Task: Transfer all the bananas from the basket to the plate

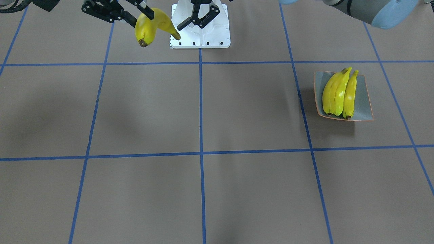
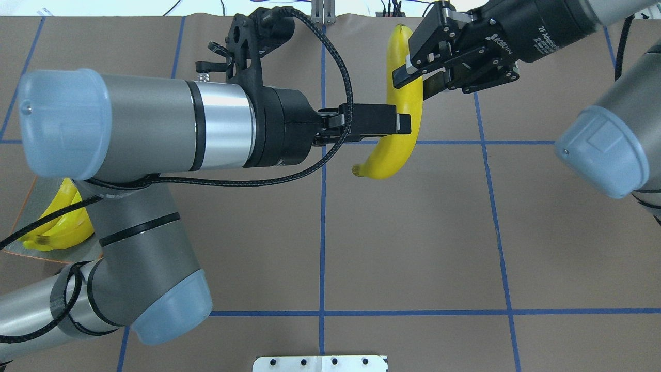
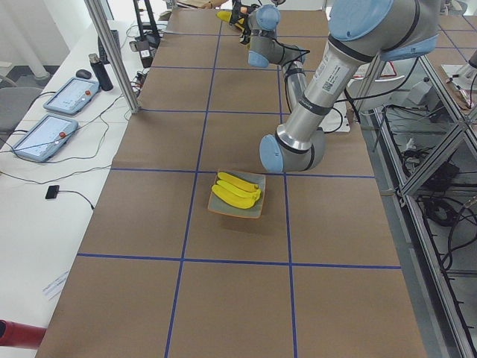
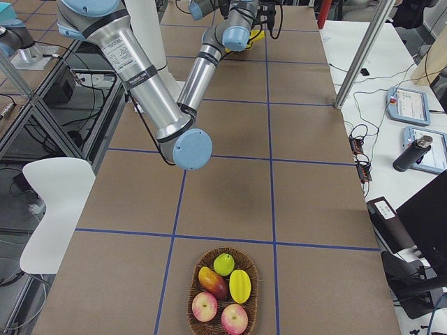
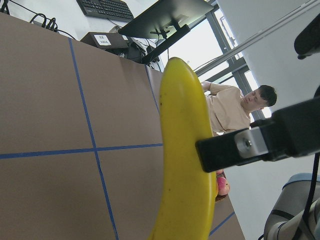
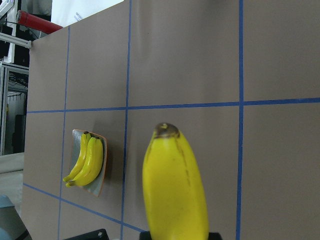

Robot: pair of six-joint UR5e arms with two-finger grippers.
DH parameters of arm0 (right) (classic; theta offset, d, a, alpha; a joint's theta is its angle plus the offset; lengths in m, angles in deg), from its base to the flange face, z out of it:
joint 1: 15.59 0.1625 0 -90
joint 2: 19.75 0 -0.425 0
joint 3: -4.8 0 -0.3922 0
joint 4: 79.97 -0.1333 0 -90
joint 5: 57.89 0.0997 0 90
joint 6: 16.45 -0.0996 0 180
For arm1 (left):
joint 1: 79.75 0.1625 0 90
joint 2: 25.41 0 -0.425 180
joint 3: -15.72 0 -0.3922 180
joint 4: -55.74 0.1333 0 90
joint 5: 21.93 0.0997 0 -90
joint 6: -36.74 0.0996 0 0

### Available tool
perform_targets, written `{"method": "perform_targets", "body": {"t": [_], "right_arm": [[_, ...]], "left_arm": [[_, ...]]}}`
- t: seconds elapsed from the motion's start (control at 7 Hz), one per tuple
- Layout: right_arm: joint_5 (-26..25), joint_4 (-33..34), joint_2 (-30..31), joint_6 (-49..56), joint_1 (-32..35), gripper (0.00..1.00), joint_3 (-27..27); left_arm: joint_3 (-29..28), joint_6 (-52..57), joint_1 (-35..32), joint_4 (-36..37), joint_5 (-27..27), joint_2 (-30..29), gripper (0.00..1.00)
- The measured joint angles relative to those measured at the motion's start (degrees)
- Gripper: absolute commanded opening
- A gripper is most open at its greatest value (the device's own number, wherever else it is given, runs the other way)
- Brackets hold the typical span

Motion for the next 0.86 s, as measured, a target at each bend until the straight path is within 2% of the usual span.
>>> {"method": "perform_targets", "body": {"t": [0.86], "right_arm": [[0.0, 0.0, 0.0, -0.1, -1.6, 0.0, -0.9]], "left_arm": [[-1.1, 0.0, 1.5, -2.6, 0.0, -0.6, 0.99]]}}
